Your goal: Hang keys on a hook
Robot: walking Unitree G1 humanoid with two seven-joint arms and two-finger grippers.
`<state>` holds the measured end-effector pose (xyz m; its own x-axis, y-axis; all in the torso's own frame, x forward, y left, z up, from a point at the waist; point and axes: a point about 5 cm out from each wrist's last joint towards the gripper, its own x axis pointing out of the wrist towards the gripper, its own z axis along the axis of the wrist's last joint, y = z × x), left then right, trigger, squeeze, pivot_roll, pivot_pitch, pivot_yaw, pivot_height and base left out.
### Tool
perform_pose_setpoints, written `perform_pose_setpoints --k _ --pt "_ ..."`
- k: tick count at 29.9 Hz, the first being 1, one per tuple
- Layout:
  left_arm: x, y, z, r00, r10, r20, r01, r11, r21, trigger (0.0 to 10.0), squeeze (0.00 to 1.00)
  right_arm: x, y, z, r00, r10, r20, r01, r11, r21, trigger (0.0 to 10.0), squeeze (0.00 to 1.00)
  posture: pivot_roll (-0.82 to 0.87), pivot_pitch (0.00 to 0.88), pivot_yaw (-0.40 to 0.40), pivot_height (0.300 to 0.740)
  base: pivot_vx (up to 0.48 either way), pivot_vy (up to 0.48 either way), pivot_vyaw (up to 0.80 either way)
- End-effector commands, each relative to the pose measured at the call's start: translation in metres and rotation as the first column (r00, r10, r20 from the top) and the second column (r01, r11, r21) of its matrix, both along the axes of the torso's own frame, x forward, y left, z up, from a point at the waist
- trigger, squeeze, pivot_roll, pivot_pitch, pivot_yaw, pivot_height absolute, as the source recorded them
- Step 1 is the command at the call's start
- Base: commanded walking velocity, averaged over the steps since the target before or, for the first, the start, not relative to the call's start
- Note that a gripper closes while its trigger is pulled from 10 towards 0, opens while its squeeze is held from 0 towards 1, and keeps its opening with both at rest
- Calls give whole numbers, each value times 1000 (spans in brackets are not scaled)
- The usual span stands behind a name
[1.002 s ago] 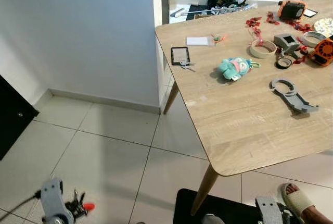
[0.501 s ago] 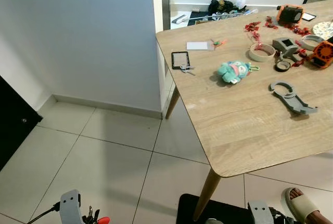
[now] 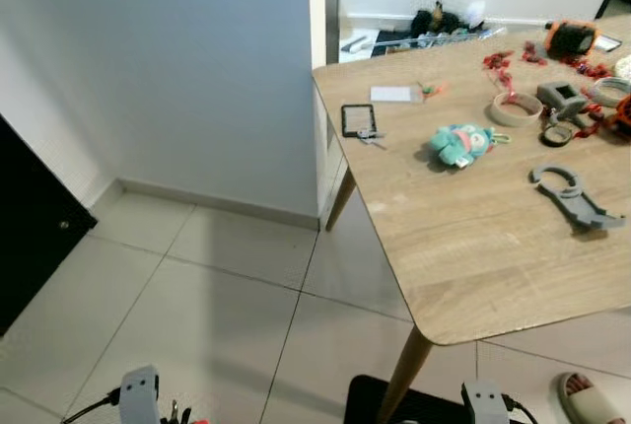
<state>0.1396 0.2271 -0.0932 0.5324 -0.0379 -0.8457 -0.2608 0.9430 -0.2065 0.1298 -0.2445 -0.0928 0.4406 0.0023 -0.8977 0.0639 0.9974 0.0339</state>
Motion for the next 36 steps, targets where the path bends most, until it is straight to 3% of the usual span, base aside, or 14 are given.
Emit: perform_pose_setpoints --k 1,7,36 --pt "-3 -6 -3 1000 -17 -20 17 1000 -11 10000 0 -10 3 -4 999 -10 -40 10 1000 7 10000 0 -88 98 100 740 0 0 0" --pt "-4 -7 -3 999 -34 -28 33 999 -5 10000 0 -11 3 -5 999 -15 -43 15 1000 11 10000 0 -88 98 100 740 0 0 0" --pt "-10 -7 -5 995 -85 -55 86 996 14 10000 0 -17 10 -8 997 21 -70 -19 1000 22 10000 0 -69 97 100 740 -287 0 0"
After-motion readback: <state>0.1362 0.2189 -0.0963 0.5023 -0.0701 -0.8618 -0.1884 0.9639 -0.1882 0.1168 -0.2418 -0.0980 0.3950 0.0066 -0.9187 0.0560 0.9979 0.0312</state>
